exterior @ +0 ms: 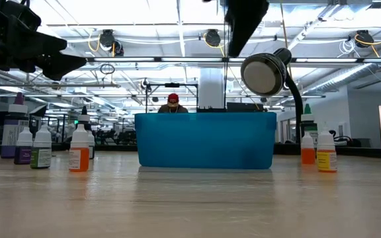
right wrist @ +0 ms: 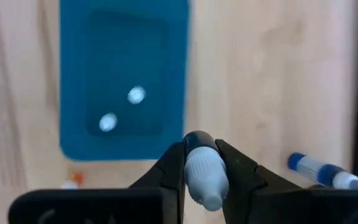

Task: Pick & Place food coloring
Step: Put the small black food coloring bottle into the blue bin

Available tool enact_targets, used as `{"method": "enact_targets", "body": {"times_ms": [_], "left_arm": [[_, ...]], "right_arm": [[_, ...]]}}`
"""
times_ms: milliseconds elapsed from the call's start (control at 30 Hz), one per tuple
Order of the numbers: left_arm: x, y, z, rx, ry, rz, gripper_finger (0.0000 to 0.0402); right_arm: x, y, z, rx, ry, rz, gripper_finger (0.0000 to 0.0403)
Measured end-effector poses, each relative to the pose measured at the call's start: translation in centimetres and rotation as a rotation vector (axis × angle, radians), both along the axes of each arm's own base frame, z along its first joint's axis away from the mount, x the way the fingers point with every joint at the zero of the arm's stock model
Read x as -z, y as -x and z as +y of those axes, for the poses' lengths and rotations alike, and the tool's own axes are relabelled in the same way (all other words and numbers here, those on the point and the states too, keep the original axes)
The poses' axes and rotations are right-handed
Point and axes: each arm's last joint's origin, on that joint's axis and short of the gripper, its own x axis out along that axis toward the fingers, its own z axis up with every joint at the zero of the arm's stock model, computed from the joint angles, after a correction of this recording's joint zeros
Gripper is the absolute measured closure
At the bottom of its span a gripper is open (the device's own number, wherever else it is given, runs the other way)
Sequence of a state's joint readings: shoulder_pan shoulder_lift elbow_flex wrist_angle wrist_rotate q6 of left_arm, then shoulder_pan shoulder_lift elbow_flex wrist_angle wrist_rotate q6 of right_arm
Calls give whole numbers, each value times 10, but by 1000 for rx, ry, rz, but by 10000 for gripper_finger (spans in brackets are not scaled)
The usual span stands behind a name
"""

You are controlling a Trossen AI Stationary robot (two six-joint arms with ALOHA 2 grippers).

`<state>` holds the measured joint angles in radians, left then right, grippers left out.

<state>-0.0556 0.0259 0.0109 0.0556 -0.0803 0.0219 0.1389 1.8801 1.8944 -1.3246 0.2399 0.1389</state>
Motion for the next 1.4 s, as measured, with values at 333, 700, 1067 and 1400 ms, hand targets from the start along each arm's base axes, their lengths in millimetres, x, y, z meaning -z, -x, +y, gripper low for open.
{"method": "enact_targets", "body": {"times_ms": [333, 700, 1067, 1400], "left_arm": [[0, 0, 0, 0, 0, 0, 36], [0, 0, 0, 0, 0, 0, 36], [0, 0, 0, 0, 0, 0, 36], [0, 0, 0, 0, 0, 0, 36]], "right_arm": [[62, -24, 8, -112, -103, 191, 352], [119, -21, 2, -126, -102, 159, 352], [145, -18, -13, -104, -99, 127, 352], [160, -11, -22, -85, -103, 143, 352]]}}
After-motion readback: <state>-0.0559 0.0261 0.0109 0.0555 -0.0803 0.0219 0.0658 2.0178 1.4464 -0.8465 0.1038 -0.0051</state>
